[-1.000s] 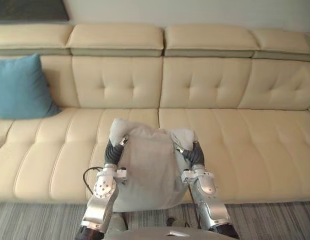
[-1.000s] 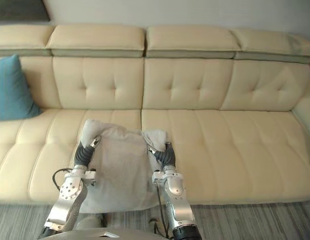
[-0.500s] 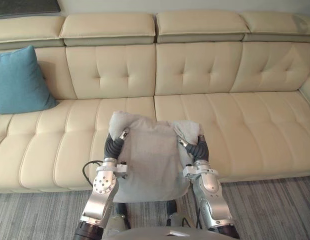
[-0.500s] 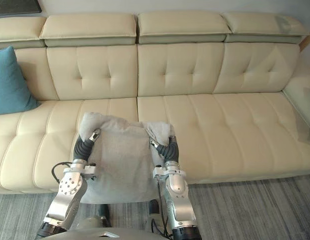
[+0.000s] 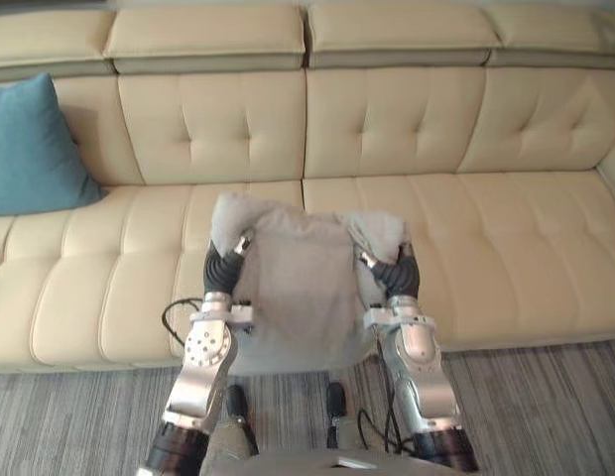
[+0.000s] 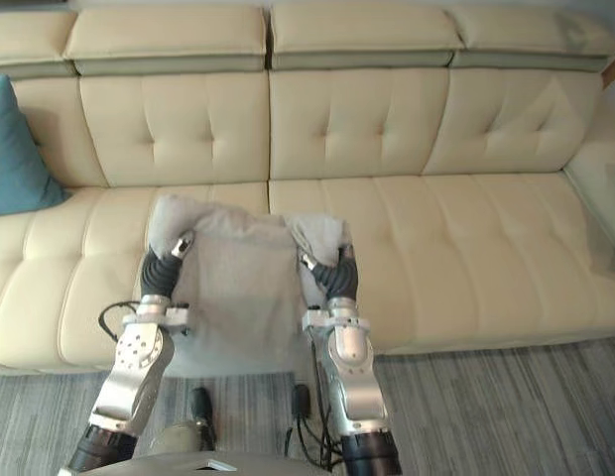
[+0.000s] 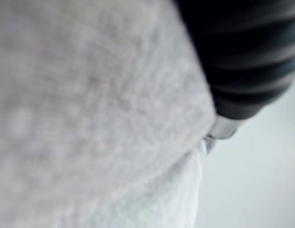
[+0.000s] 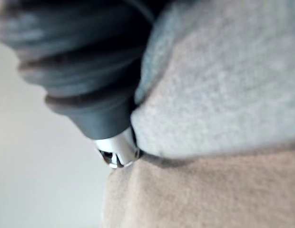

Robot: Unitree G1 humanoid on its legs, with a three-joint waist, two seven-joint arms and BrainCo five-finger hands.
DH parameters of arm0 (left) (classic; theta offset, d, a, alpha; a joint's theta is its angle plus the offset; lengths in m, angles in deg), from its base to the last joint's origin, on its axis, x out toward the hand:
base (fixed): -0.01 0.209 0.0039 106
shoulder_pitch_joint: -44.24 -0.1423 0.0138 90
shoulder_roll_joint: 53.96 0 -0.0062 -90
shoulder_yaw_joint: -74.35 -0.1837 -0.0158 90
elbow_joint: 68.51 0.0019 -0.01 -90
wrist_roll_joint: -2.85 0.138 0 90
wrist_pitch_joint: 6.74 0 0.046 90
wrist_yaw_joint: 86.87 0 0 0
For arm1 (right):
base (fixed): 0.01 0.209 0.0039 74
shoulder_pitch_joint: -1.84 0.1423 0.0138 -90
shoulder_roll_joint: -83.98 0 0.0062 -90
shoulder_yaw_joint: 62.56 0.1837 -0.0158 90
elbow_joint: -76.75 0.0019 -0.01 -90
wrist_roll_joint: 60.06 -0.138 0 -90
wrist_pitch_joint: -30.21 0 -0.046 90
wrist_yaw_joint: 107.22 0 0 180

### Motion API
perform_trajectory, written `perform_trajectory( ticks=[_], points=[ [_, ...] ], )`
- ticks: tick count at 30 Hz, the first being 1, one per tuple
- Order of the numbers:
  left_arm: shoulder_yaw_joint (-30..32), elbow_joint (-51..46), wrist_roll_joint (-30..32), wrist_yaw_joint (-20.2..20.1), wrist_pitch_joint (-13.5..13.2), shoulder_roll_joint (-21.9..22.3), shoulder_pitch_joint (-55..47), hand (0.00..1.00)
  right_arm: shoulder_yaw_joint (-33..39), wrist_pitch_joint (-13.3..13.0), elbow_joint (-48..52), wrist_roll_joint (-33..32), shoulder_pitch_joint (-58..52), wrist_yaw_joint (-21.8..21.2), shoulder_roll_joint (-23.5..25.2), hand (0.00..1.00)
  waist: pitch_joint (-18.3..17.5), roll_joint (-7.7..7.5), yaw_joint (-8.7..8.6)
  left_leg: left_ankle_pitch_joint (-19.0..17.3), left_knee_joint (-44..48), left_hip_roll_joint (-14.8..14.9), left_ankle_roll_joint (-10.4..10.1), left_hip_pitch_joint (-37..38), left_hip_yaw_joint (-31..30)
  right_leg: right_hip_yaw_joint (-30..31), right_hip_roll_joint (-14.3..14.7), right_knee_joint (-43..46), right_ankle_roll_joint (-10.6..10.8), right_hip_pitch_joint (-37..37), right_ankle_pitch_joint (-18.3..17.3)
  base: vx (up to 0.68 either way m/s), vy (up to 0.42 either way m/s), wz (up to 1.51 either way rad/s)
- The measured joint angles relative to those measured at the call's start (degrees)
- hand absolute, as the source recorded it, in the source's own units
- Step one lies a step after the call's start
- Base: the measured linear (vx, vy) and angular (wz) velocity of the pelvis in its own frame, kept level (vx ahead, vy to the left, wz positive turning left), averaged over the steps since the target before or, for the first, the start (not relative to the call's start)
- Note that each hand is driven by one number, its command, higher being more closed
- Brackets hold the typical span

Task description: Pick up cushions and gather them together orderly.

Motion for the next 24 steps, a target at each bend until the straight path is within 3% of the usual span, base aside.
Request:
perform_trajectory(
  ticks=[4, 6, 9, 11, 14, 17, 24],
  points=[
    [0.6, 3.9, 1.2, 5.5, -0.4, -2.1, 14.0, 1.00, 0.1, -0.1, -0.1, 2.1, 12.1, 6.4, -0.4, 1.00, 0.3, 0.41, 0.67, -0.6, 3.8, 1.6, -0.3, -4.3, -0.9, -0.3, 0.9, 3.9, -0.6, -3.9, -0.5, -0.06, -0.019, 0.02],
    [2.2, 7.1, 1.2, 8.9, -1.2, -4.0, 25.6, 1.00, 1.6, -1.0, -1.6, 4.5, 24.1, 11.1, -1.2, 1.00, 2.3, 1.35, 0.71, -1.2, 5.3, 1.7, -0.5, -8.3, -2.1, -1.3, 0.9, 8.0, -1.0, -8.4, -2.3, -0.19, -0.048, 0.19],
    [2.2, 10.8, 1.2, 10.5, -1.8, -5.6, 35.5, 1.00, 4.1, -1.0, -1.7, 6.5, 32.2, 14.0, -2.1, 1.00, 3.7, 1.98, 0.63, -1.5, 7.0, 1.8, -0.2, -12.5, -0.6, -2.6, -1.1, 9.3, -1.6, -12.6, -2.8, -0.16, -0.008, 0.34],
    [2.4, 14.6, 1.2, 11.7, -2.4, -7.0, 43.8, 1.00, 5.8, -0.9, -1.9, 8.2, 39.1, 16.8, -3.3, 1.00, 6.0, 3.70, 1.03, -3.3, 12.0, 2.4, 0.4, -15.7, -0.8, -2.7, -0.8, 12.8, -1.2, -16.4, -3.2, -0.14, 0.014, 0.27],
    [2.4, 19.5, 1.1, 12.6, -2.4, -8.5, 53.3, 1.00, 8.4, -0.6, -5.1, 12.0, 48.0, 21.9, -3.4, 1.00, 7.5, 3.57, 0.92, 0.3, 6.8, 0.2, 0.9, -18.4, -0.4, -1.9, -2.2, 12.2, -1.2, -21.3, -1.5, -0.07, 0.001, 0.15],
    [2.9, 23.7, 1.1, 12.9, -2.3, -10.2, 62.0, 1.00, 10.6, 0.2, -7.8, 14.9, 55.5, 26.0, -3.3, 1.00, 9.0, 3.65, 1.13, 3.7, 4.9, 0.2, 1.4, -22.4, -0.6, -2.5, -1.9, 11.2, -1.1, -25.5, 0.9, -0.04, -0.019, 0.02],
    [4.0, 30.7, 1.0, 12.8, -1.5, -10.5, 77.7, 1.00, 15.3, 1.8, -12.4, 15.5, 70.3, 30.8, -4.0, 1.00, 11.5, 3.82, 0.96, 6.4, 3.8, 0.4, 0.6, -29.4, -2.0, -3.7, -2.1, 14.9, -2.2, -33.7, 0.2, 0.01, -0.039, 0.11]
  ],
)
